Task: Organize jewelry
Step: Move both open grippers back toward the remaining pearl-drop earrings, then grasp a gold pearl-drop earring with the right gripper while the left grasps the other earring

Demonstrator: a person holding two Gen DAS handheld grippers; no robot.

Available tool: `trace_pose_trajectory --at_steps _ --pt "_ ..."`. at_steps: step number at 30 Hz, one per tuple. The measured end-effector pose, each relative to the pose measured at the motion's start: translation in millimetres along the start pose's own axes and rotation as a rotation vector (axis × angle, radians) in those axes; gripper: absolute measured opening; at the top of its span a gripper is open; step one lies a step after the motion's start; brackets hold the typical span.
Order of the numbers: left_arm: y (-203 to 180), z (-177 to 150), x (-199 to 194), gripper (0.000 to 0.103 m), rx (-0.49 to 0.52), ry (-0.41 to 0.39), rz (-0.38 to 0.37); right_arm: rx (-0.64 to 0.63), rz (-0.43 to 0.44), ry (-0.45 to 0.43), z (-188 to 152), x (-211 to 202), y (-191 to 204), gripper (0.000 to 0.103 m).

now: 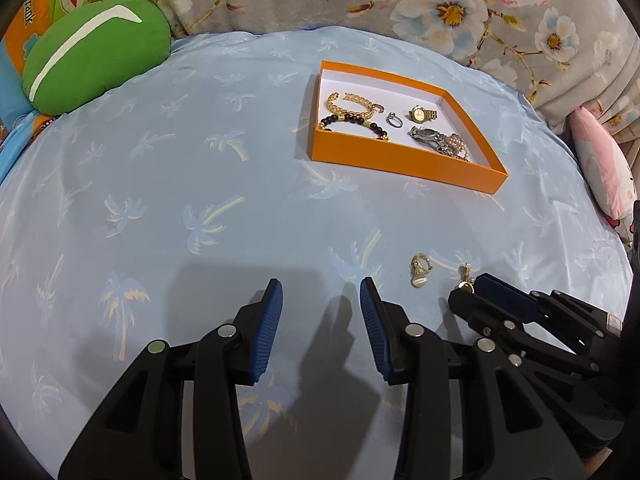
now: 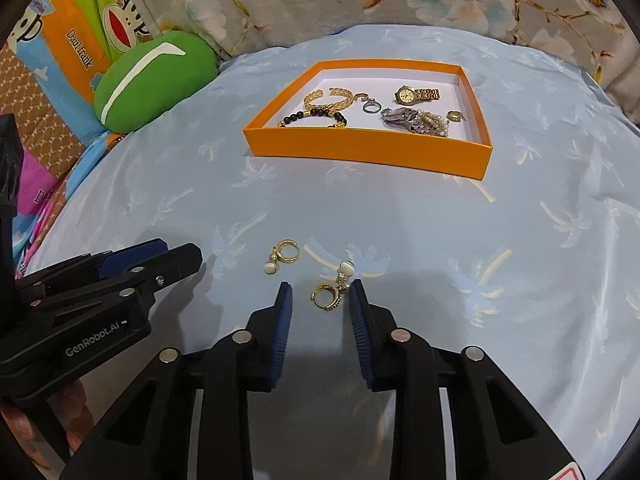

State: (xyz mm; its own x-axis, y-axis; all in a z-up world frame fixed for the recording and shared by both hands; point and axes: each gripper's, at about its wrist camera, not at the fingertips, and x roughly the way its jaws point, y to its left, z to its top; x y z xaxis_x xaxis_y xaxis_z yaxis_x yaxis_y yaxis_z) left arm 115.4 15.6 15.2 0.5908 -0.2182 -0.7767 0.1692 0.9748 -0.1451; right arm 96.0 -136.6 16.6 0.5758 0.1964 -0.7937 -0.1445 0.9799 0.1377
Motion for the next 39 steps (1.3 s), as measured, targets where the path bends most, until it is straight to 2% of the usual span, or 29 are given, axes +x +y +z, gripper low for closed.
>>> trace_pose_trajectory --at_steps 2,8,17,21,24,26,27,30,39 --pt "-1 0 0 0.039 0.003 -0.001 -0.004 -0.016 -0.023 -0.002 0 1 -1 0.013" --pt "-9 1 4 0.039 0.013 0.012 -0.031 0.021 -0.023 -0.017 -3 -6 -14 0.012" --pt "-50 7 15 0.039 0.082 0.022 -0.085 0.103 -0.030 -0.032 -10 -22 -47 0.012" --pt "-62 7 25 0.038 0.102 0.034 -0.071 0.128 -0.024 -0.031 -11 -24 -55 0.012" --pt "-66 7 27 0.030 0.116 0.021 -0.051 0.133 -0.020 -0.029 -11 -24 -56 0.012" --pt "-66 7 28 0.015 0.117 0.013 -0.035 0.137 -0.017 -0.029 -11 -22 -57 0.012" --pt "-64 7 28 0.012 0.113 0.012 -0.036 0.140 -0.013 -0.029 -11 -22 -58 0.012" --pt "-60 7 28 0.008 0.097 0.015 -0.053 0.145 -0.009 -0.028 -11 -20 -58 0.012" --pt "-47 12 9 0.008 0.069 -0.005 -0.073 0.146 0.005 -0.077 -3 -37 -58 0.011"
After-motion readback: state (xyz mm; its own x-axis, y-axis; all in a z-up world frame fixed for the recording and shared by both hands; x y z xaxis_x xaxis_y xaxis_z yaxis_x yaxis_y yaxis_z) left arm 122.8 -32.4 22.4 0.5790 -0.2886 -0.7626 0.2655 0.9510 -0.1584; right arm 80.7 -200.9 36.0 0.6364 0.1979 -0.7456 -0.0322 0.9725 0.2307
